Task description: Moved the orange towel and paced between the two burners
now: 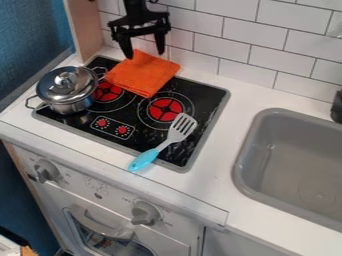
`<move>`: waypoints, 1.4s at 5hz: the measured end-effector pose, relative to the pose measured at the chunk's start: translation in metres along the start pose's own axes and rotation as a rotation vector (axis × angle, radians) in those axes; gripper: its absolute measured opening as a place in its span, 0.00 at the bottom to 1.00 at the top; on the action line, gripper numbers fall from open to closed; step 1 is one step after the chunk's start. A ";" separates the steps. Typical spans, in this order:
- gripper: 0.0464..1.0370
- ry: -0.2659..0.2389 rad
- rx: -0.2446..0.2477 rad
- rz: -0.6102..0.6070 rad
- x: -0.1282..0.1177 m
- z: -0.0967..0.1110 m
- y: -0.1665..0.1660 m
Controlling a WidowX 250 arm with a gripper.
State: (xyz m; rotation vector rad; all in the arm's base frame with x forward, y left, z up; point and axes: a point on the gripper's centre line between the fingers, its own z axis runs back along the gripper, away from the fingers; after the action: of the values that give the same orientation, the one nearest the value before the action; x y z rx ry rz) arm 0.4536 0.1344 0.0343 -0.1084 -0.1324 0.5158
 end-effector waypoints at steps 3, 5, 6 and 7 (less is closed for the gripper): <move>0.96 0.039 0.041 -0.046 -0.007 -0.029 0.001; 0.96 0.073 0.066 -0.087 -0.028 -0.034 0.002; 0.96 0.088 0.080 -0.120 -0.044 -0.032 0.001; 0.96 0.099 0.085 -0.143 -0.063 -0.031 0.002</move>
State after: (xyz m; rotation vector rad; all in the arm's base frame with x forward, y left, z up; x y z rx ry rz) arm 0.4035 0.1027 -0.0030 -0.0414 -0.0208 0.3721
